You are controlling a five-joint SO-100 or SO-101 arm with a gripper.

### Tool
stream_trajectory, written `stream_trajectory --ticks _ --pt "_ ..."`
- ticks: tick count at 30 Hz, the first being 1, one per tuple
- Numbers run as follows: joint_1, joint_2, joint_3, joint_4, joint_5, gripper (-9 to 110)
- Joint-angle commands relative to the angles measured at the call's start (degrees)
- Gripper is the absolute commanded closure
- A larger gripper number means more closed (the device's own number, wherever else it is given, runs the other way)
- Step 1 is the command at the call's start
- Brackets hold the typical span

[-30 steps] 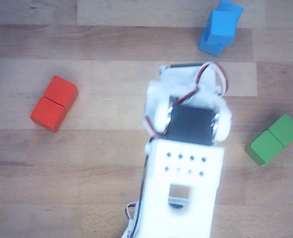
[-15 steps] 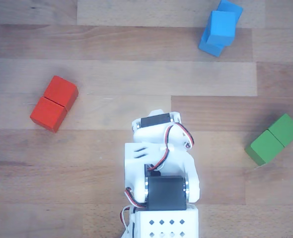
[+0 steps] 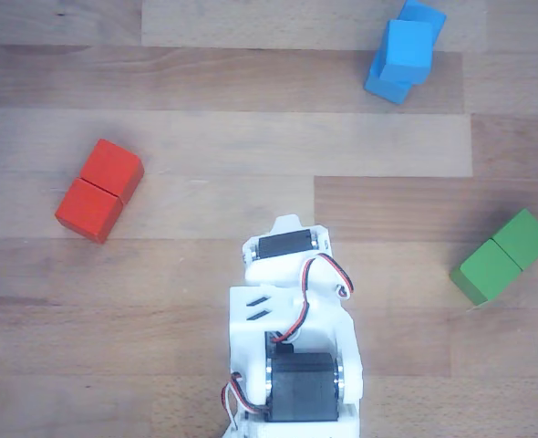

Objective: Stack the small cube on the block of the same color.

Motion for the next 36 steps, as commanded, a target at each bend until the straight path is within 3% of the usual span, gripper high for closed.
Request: stream_trajectory --ticks 1,17,24,36 --pt "0.1 2.1 -0.5 0.9 0.3 99" --pt "0.2 2.1 -0.4 0.9 0.5 99" --pt "7.0 2.1 -0.4 0.7 7.8 101" --pt "5.2 2.1 -0.4 0.7 8.1 101"
